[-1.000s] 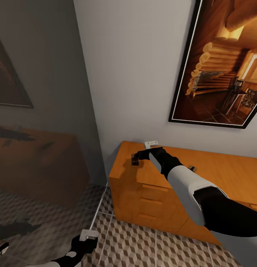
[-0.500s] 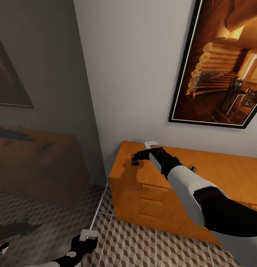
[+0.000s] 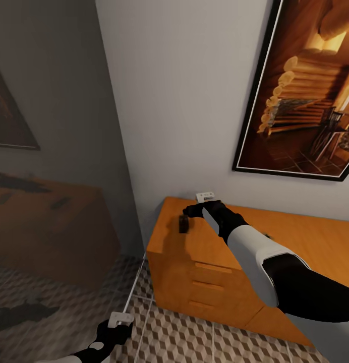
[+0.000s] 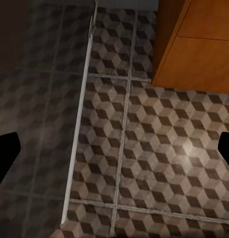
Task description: Take the four mousetraps from the cabinet in the bathroom and place them on the bathroom floor. Make sure all four end up on the same floor surface, and ensure that at least two of them are either under or directly next to the same bathroom sink.
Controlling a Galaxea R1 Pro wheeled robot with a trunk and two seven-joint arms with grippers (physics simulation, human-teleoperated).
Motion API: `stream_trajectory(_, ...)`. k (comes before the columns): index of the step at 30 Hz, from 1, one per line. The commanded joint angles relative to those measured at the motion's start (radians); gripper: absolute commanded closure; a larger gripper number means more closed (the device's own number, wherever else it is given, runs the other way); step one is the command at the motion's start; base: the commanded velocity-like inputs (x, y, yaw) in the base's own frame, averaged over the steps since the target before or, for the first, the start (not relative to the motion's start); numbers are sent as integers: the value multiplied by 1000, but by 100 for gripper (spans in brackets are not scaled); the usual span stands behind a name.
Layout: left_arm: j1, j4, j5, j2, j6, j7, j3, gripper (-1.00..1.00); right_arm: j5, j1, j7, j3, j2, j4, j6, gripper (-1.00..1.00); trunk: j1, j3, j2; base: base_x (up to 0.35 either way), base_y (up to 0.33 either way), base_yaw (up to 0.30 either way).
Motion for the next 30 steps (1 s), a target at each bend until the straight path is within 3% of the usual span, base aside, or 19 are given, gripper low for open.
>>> stream_trajectory(1, -2, 5, 9, -1, -7, 1, -9, -100, -8, -1, -2, 3, 0, -1, 4, -100, 1, -2, -2, 61, 0, 0)
stream_trajectory(17, -2, 5, 9, -1, -7, 1, -9, -100, -8, 0, -2, 3, 0, 28, -1, -100, 1, -2, -2, 14, 0, 0)
stream_trajectory(24, -2, 5, 9, -1, -7, 1, -9, -100, -8, 1, 12, 3, 0, 36, -87, -100, 1, -2, -2, 0, 0, 0)
stream_trajectory(30, -2, 5, 9, -1, -7, 1, -9, -100, -5, 2, 72, 3, 0, 51, -136, -100, 1, -2, -2, 0, 0, 0)
